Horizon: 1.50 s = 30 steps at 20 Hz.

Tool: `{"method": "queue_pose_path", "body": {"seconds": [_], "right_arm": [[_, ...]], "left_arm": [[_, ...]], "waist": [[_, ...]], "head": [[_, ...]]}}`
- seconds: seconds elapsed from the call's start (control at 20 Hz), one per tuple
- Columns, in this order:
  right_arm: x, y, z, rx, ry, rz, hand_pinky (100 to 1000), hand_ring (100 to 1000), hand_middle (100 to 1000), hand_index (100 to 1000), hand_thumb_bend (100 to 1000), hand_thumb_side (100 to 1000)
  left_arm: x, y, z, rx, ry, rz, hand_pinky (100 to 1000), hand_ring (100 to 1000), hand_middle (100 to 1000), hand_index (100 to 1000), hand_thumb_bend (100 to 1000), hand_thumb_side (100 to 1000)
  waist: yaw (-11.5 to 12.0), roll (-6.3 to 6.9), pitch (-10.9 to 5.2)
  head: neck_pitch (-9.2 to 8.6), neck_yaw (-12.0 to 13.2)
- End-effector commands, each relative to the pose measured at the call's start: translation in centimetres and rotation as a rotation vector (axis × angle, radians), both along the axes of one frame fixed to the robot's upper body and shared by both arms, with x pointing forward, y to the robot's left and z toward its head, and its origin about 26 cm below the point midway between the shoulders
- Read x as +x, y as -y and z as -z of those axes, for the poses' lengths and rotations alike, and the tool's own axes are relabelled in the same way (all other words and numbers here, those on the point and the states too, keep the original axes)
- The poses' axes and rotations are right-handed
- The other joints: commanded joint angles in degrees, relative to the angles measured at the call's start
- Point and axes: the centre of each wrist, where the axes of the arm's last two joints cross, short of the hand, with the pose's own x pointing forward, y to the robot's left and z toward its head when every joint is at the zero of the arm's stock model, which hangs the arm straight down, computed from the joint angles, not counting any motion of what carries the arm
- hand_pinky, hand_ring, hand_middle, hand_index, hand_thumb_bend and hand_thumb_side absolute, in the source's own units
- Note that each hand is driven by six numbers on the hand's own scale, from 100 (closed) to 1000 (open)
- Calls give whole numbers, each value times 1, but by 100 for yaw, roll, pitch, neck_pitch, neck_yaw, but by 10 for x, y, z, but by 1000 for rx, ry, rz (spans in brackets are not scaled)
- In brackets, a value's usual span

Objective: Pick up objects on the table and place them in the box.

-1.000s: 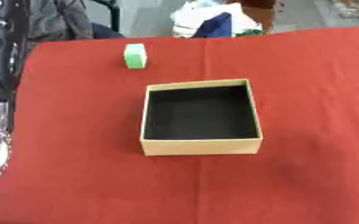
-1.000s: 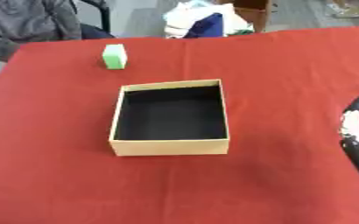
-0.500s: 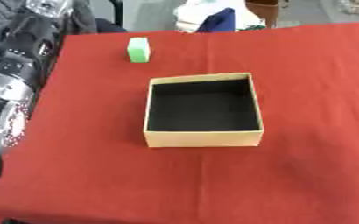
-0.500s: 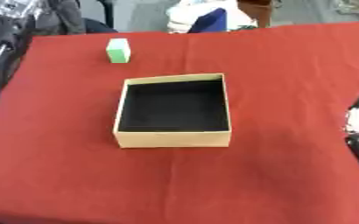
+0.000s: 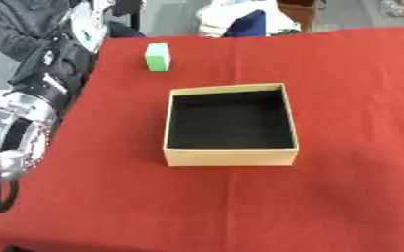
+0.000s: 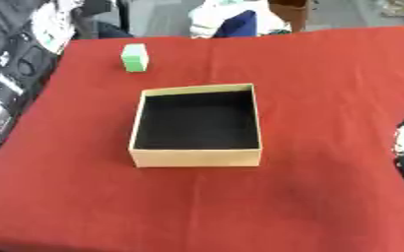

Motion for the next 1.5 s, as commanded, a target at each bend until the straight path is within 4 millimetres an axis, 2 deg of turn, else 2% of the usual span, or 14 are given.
{"method": "queue_pose_path", "body": {"seconds": [0.05,0.3,0.55,0.85,1.05,1.2,1.5], "right_arm": [[0,0,-9,-1,28,-15,528,748,504,834,100,521],[0,0,-10,4,33,-13,528,749,504,834,100,523],[0,-1,-10,7,38,-16,528,749,504,834,100,525],[0,-2,-11,11,43,-17,528,749,503,834,100,528],[0,-2,-12,16,47,-16,527,749,503,834,100,531],[0,-2,-12,19,50,-17,527,750,503,834,100,535],[0,-2,-14,25,57,-18,527,750,503,834,100,539]], "left_arm": [[-3,-4,-17,94,-52,24,796,807,795,867,293,442],[-5,-6,-12,178,-187,52,811,822,814,878,375,387],[-6,-9,-4,211,-287,61,826,842,832,892,420,334],[-8,-13,5,213,-324,68,839,867,860,912,467,344],[-9,-15,8,205,-293,64,834,862,854,909,429,296],[-10,-16,8,191,-246,60,827,853,843,901,346,203],[-11,-17,6,177,-161,61,828,854,842,899,330,187]], "waist": [[1,-17,-71],[-19,0,-29],[-36,20,-7],[-59,42,28],[-73,57,70],[-78,73,107],[-95,101,191]], "head": [[-78,15],[-100,14],[-132,19],[-179,21],[-195,12],[-207,-3],[-222,-24]]}}
